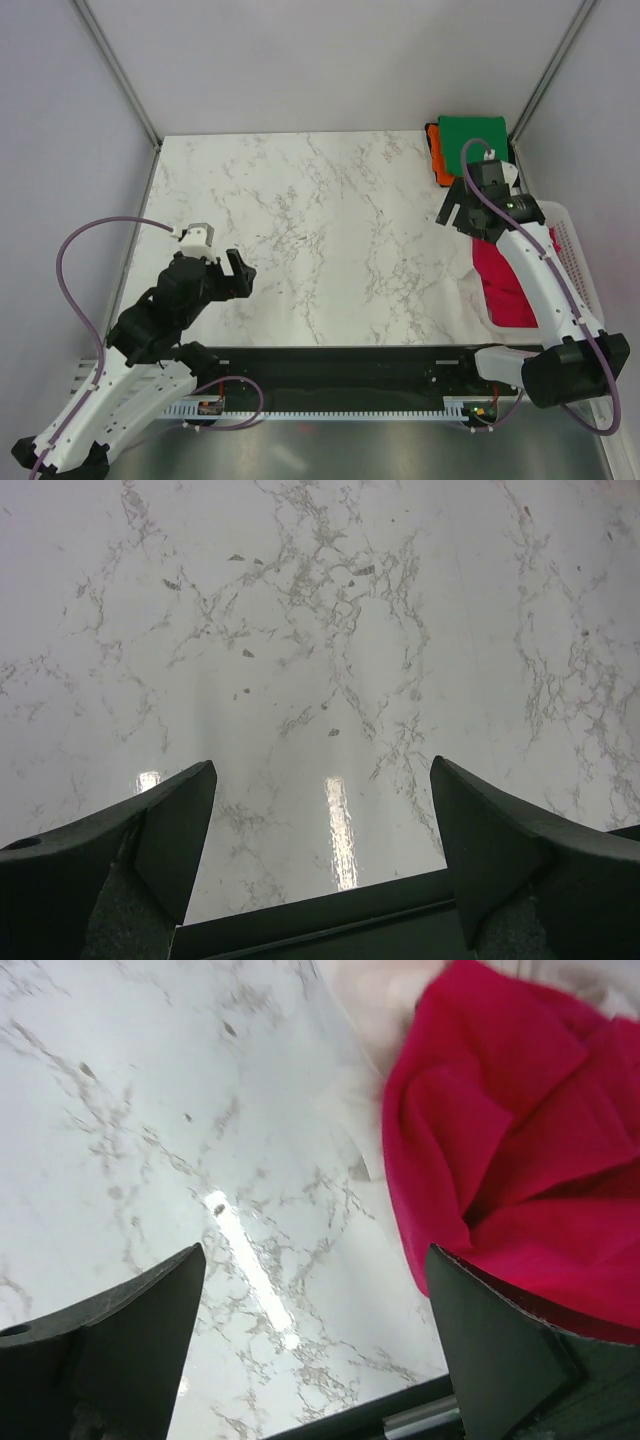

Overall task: Fold and stack the t-shirts
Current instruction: Grab the tshirt from the pile

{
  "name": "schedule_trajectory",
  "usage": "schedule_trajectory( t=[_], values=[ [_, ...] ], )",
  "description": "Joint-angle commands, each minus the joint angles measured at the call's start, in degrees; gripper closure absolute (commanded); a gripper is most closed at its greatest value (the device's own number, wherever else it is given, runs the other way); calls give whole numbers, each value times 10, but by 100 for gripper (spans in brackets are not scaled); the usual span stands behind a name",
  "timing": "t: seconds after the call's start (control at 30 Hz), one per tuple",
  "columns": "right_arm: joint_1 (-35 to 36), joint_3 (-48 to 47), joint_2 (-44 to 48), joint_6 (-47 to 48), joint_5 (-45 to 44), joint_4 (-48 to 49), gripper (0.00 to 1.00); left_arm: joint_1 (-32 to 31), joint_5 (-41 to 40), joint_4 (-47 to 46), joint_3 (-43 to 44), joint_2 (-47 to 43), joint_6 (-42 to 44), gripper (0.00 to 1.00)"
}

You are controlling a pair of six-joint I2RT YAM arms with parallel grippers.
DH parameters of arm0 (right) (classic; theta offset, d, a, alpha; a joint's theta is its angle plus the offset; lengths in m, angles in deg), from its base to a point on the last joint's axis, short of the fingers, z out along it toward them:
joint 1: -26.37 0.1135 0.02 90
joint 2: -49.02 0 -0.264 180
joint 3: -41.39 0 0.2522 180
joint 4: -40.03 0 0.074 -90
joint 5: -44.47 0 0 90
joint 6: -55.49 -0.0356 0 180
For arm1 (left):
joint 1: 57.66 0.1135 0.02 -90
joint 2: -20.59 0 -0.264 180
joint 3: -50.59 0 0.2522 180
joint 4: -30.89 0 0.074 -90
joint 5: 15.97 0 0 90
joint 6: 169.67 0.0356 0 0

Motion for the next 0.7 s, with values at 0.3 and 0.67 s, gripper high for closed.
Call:
schedule_trajectory(
  t=[0.3,0.67],
  values=[
    [-22,-162,-133,26,-108,-36,2,1,-2,-14,7,7,-3,5],
    [-116,80,-5,20,-59,21,21,2,-3,-14,8,22,-2,6]
  ],
)
